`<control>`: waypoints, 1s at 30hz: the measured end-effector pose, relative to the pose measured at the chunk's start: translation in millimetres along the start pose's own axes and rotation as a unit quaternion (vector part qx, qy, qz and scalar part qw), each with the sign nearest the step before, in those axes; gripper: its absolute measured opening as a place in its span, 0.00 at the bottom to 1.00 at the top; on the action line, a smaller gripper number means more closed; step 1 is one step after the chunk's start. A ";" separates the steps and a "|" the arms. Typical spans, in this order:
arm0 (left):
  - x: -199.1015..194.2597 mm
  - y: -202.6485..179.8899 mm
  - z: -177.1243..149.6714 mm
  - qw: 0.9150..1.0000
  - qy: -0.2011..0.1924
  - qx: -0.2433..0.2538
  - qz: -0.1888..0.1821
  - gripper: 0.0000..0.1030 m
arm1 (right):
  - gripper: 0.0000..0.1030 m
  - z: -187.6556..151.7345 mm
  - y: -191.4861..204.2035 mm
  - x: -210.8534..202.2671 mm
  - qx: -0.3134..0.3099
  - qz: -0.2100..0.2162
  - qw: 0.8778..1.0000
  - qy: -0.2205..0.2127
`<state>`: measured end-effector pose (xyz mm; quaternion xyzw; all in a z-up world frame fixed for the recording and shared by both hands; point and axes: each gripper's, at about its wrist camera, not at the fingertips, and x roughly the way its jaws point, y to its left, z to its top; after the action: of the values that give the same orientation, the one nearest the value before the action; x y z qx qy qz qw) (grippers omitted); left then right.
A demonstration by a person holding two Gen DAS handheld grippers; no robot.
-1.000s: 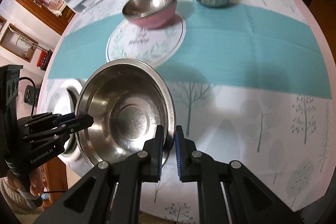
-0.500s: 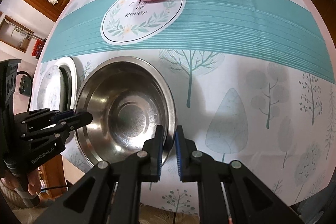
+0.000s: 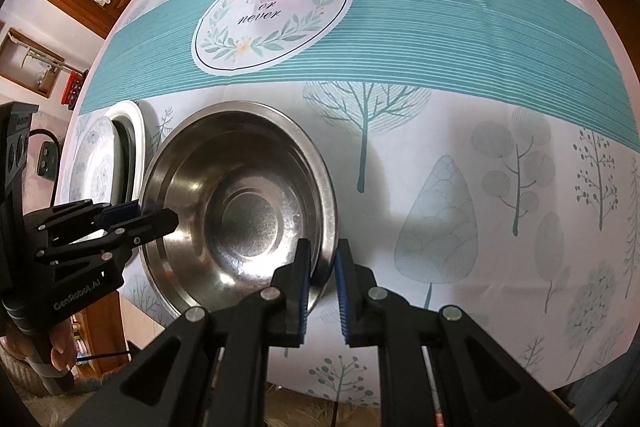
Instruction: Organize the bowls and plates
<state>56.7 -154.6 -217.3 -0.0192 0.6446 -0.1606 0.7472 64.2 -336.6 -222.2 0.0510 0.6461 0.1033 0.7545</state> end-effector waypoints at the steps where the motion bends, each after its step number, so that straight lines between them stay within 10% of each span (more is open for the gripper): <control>1: -2.3 -1.0 0.6 1.000 -0.005 0.000 0.001 0.36 | 0.12 -0.2 0.6 -0.5 -0.001 -0.001 1.000 -0.002; 5: -9.9 -5.6 1.3 1.000 -0.022 0.009 0.015 0.51 | 0.12 -0.7 0.7 0.9 0.002 -0.004 1.000 -0.002; 30: -24.8 -4.2 0.1 0.999 -0.039 0.009 0.024 0.56 | 0.13 0.7 -1.5 -8.8 0.001 0.005 1.000 -0.011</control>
<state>53.0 -152.0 -192.5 -0.0026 0.6134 -0.1475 0.7759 63.7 -340.0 -213.9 0.0561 0.6376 0.1064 0.7609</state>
